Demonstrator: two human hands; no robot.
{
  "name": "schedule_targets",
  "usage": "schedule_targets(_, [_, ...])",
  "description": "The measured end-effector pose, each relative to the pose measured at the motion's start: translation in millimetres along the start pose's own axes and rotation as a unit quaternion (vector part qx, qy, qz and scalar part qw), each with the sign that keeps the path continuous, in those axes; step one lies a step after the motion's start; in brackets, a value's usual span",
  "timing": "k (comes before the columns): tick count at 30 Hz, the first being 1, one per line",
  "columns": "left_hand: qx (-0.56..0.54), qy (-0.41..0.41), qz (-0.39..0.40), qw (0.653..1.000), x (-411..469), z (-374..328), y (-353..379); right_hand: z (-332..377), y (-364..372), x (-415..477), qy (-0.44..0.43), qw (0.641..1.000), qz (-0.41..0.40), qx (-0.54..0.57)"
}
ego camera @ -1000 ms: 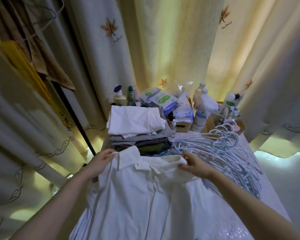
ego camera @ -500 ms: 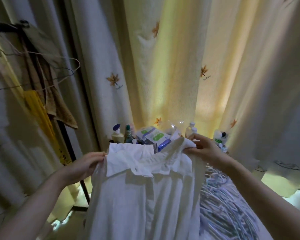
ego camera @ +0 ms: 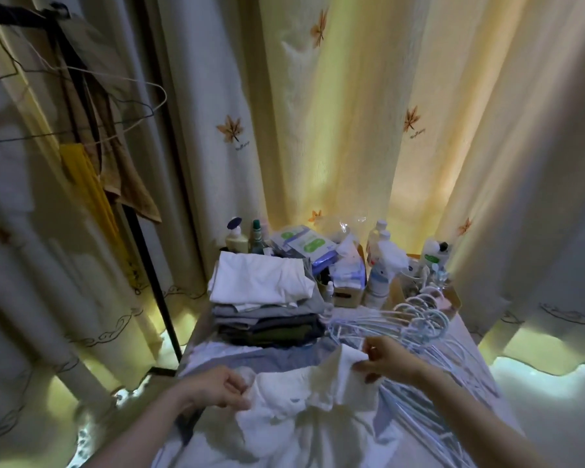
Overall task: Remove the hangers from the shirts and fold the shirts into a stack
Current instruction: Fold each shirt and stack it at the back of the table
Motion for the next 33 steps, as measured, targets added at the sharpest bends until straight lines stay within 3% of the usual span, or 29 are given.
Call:
schedule_targets(3, [0.057, 0.016, -0.026, 0.998, 9.1, 22.5, 8.3, -29.0, 24.5, 0.5, 0.012, 0.998, 0.01, -0.061])
schedule_targets(7, [0.076, 0.063, -0.122, 0.988, 15.1, 31.5, 27.5, -62.1, 71.9, -4.0, 0.018, 0.989, 0.049, -0.139])
schedule_targets(11, [0.011, 0.06, -0.168, 0.984, 17.4, 32.4, 54.5, -82.3, 101.1, -17.9, 0.025, 0.996, 0.039, -0.071])
schedule_targets(15, [-0.124, 0.021, -0.227, 0.966, 20.3, 41.1, 72.8, -96.0, 97.3, -26.9, 0.05, 0.998, -0.023, -0.022])
schedule_targets(21, [-0.183, 0.026, -0.217, 0.959, 6.9, 37.3, 75.1, -104.6, 83.4, -29.8, 0.063, 0.992, -0.075, 0.084])
schedule_targets(24, [-0.095, -0.012, -0.203, 0.975, 3.1, 43.0, 67.7, -110.3, 81.4, -30.3, 0.094, 0.982, -0.087, 0.139])
schedule_targets(27, [-0.172, 0.009, -0.21, 0.962, 2.0, 44.5, 67.5, -117.4, 87.2, -30.7, 0.126, 0.977, -0.068, 0.157])
schedule_targets(30, [-0.209, 0.031, -0.191, 0.959, 2.5, 40.9, 76.3, -121.4, 90.6, -33.8, 0.127, 0.982, -0.06, 0.123])
schedule_targets(33, [-0.154, 0.052, -0.152, 0.975, 7.0, 37.1, 97.2, -114.2, 99.9, -35.7, 0.085, 0.995, -0.026, 0.034])
Point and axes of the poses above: each hand's wrist, its own x-axis towards the middle knuckle, its own y-axis out of the palm, z = x × y, the point moved 8 cm from there along x, towards the middle knuckle, and after that the axes turned 5 degrees about z, right-handed, at the moved point
